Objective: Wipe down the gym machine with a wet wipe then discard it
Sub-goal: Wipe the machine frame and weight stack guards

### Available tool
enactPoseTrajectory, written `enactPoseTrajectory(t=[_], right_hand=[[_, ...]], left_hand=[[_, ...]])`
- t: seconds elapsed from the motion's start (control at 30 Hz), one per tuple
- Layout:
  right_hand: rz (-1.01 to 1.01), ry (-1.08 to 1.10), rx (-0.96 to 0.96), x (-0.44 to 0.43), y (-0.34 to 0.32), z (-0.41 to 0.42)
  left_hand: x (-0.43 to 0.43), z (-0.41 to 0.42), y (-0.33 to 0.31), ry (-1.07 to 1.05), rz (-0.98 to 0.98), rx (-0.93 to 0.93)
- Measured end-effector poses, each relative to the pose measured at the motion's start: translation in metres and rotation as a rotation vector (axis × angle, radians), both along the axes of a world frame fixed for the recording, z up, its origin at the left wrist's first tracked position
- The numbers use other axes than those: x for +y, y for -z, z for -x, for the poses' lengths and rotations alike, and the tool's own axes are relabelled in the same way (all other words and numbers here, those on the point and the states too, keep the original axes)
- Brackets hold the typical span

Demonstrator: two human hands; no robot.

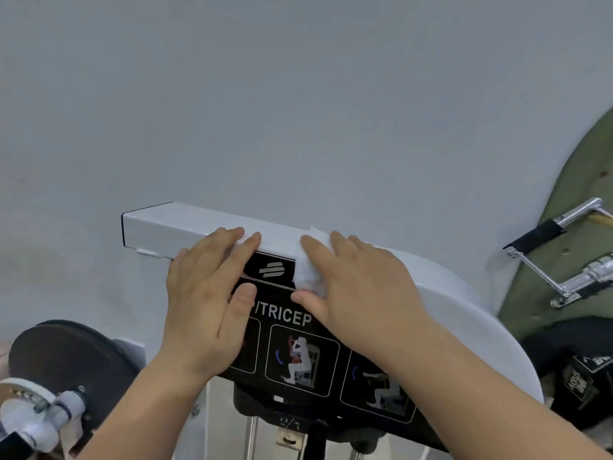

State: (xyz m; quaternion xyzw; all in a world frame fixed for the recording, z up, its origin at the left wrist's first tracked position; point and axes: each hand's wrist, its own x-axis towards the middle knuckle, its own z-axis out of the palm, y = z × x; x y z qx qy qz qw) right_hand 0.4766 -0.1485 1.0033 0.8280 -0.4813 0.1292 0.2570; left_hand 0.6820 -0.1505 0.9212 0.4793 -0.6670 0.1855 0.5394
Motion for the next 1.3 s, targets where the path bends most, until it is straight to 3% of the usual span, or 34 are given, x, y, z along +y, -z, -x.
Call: enactPoseTrajectory(t=[0.17, 0.4, 0.5, 0.63, 0.8, 1.17, 1.3], right_hand=[[0.011, 0.086, 0.013, 0.008, -0.002, 0.008], [0.067, -0.019, 0.078, -0.008, -0.003, -0.061], [0.081, -0.078, 0.084, -0.022, -0.002, -0.098], [0.058, -0.161, 0.063, -0.042, -0.005, -0.159], [0.002, -0.194, 0.095, -0.065, -0.006, -0.217], [0.073, -0.094, 0.158, -0.025, -0.005, -0.118], [0.045, -0.08, 0.17, -0.031, -0.01, -0.126]], left_hand=[[0.002, -0.014, -0.001, -0.006, 0.02, -0.009], [-0.014, -0.079, -0.002, -0.19, -0.045, 0.205], [-0.017, -0.097, 0.004, -0.103, 0.029, 0.178], [-0.013, -0.1, 0.021, 0.207, 0.077, 0.454], [-0.009, -0.103, 0.02, 0.32, 0.039, 0.613], [-0.01, -0.105, 0.036, 0.276, -0.014, 0.49], [-0.009, -0.106, 0.038, 0.275, -0.051, 0.462]])
